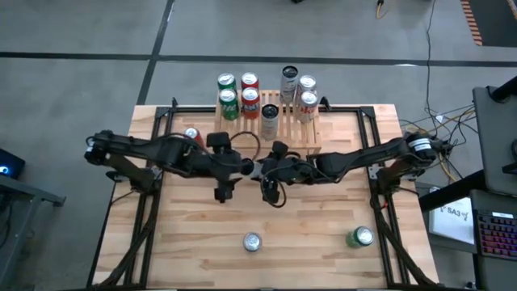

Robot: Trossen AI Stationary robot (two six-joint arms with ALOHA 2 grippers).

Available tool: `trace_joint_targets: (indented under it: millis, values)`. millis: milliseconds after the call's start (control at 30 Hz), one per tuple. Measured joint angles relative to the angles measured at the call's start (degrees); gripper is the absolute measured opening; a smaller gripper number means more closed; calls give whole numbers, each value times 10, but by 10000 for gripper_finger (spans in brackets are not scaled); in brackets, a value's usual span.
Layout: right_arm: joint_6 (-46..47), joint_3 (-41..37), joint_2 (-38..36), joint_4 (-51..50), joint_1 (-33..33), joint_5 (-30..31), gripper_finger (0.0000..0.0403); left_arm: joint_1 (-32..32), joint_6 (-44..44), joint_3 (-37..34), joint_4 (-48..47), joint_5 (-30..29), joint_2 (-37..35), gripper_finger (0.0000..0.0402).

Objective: Place canned beverage on shelf
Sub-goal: Put the white blue soda can aligned with other white blue soda can on the shelf

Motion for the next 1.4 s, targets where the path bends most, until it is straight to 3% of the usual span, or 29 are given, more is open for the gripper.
trace_joint_targets:
  millis: [200,400,767,1033,1400]
  values:
    - [1,-20,-44,-7,0,0,217,-5,-1,-42,39,-1,-60,295]
    - [8,-79,-114,15,-3,0,217,-13,-7,-171,159,1,-149,273]
    - [8,-247,-281,200,-15,15,217,-17,2,-359,376,3,-255,256]
    - [27,-346,-334,295,-81,31,217,-18,21,-393,433,3,-259,253]
    - [39,-352,-291,300,-140,30,217,-18,28,-393,433,3,-246,253]
